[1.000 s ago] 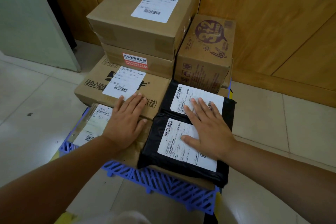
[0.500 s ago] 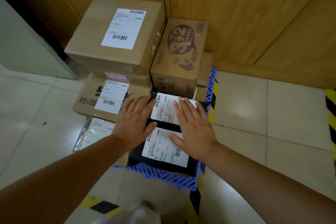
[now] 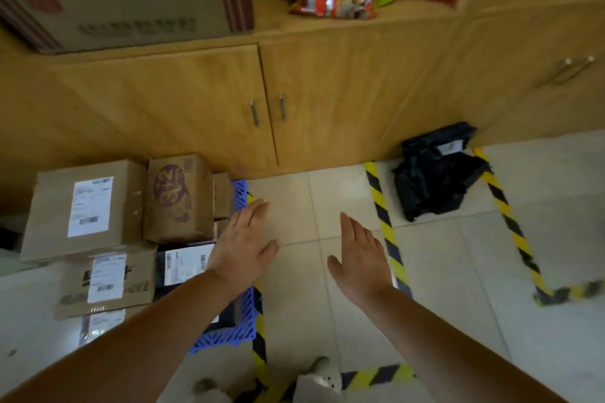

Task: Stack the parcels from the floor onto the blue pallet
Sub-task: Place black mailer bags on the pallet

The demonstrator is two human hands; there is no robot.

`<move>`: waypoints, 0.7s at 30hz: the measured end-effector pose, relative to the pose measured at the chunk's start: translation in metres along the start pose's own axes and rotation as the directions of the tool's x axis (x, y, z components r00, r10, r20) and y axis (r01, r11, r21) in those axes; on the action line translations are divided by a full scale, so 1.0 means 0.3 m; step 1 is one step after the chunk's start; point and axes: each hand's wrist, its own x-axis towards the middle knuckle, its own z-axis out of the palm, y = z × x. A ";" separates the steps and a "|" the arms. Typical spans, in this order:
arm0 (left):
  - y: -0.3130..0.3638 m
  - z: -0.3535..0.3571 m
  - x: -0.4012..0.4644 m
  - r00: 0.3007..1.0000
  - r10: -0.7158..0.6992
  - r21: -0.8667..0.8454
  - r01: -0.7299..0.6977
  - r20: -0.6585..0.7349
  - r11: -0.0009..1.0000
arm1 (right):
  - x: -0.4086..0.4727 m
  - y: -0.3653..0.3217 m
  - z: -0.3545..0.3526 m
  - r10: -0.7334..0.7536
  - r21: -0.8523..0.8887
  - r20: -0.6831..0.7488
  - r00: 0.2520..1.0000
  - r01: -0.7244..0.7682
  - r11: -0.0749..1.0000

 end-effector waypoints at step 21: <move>1.068 -0.002 0.631 0.991 -0.016 -0.236 0.048 0.135 0.971 | 0.096 0.899 -0.806 0.421 0.144 0.114 0.900 -0.434 0.889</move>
